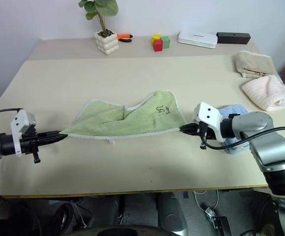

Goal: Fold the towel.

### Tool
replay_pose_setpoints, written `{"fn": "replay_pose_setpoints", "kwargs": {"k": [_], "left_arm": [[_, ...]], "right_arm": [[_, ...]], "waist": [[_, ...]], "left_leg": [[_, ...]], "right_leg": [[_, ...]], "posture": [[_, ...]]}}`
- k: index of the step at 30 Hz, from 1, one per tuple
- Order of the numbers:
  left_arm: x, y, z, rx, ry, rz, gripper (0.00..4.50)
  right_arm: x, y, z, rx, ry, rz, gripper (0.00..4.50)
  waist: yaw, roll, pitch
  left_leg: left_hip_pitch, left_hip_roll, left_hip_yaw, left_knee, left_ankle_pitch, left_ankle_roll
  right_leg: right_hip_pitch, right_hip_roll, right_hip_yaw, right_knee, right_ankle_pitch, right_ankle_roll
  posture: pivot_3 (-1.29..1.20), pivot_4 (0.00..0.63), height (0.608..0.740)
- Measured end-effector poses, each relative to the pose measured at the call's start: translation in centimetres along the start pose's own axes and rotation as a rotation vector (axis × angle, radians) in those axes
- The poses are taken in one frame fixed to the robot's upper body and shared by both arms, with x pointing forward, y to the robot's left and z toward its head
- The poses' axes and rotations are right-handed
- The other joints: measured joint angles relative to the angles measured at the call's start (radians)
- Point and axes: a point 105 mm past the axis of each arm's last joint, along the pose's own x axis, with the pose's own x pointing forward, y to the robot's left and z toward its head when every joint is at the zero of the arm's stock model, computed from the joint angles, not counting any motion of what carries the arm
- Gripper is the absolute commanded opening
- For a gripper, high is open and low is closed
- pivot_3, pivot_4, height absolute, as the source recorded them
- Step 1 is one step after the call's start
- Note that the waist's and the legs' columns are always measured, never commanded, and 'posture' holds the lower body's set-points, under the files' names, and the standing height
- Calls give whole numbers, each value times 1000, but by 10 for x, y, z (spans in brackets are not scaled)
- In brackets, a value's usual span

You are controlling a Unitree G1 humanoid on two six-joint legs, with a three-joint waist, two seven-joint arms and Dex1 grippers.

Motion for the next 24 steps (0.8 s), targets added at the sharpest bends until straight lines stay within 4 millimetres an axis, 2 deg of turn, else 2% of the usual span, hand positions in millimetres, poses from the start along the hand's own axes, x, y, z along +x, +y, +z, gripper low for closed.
{"fn": "replay_pose_setpoints", "kwargs": {"k": [2, 5, 8, 10, 12, 15, 16, 18, 19, 20, 24], "left_arm": [[14, 17, 19, 81, -70, 79, 34], [35, 52, 47, 209, -136, 232, 34], [56, 101, 82, 275, -182, 435, 34], [54, 123, 110, 345, -217, 563, 34], [38, 150, 150, 400, -288, 746, 34], [9, 163, 195, 482, -391, 887, 34], [1, 164, 203, 510, -405, 905, 34], [-6, 163, 208, 562, -412, 898, 34], [-5, 162, 205, 566, -405, 877, 34], [1, 159, 194, 574, -374, 816, 34], [27, 139, 109, 531, -166, 515, 34]], "right_arm": [[4, -27, 18, -112, -54, -114, 0], [13, -66, 38, -278, -92, -293, 0], [28, -109, 54, -425, -77, -501, 0], [31, -125, 73, -524, -91, -606, 0], [18, -150, 107, -609, -165, -814, 0], [-7, -157, 161, -726, -331, -988, 0], [-14, -156, 171, -748, -374, -1017, 0], [-20, -153, 177, -766, -421, -1040, 0], [-19, -152, 175, -763, -427, -1031, 0], [-17, -148, 168, -743, -438, -1006, 0], [6, -122, 122, -648, -405, -822, 0]], "waist": [[2, -1, 1], [0, -2, 0], [-3, -3, 2], [-7, -3, 2], [-12, -3, 2], [-23, -3, 2], [-26, -3, 2], [-29, -3, 2], [-29, -3, 2], [-29, -3, 2], [-32, -2, 2]], "left_leg": [[-1, 0, 0, 1, 1, -1], [-1, 0, 0, 1, 1, -2], [-6, -1, 0, -1, 2, -3], [-10, -1, 1, -2, 2, -3], [-26, -1, 1, -1, 6, -11], [-34, -1, 3, -2, 8, -13], [-34, -1, 3, -3, 8, -13], [-34, -1, 3, -6, 8, -13], [-34, -1, 4, -7, 8, -13], [-34, -1, 4, -7, 8, -13], [-31, -1, 4, -2, 8, -13]], "right_leg": [[0, 0, 0, 0, 1, -1], [-1, 1, 0, 0, 4, 4], [-7, 1, 0, 1, 6, 6], [-12, 0, 0, 1, 6, 6], [-31, -1, 0, 3, 7, 6], [-41, -3, -2, 7, 6, 6], [-41, -3, -3, 6, 6, 6], [-40, -3, -4, 3, 6, 6], [-40, -3, -4, 3, 6, 6], [-38, -3, -4, 1, 6, 6], [-35, -3, -4, 5, 7, 6]], "posture": [[0, 150, 740], [0, 150, 740], [0, 150, 740], [0, 150, 740], [0, 150, 740], [0, 150, 740], [0, 150, 740], [0, 150, 740], [0, 150, 740], [0, 150, 740], [0, 150, 740]]}}
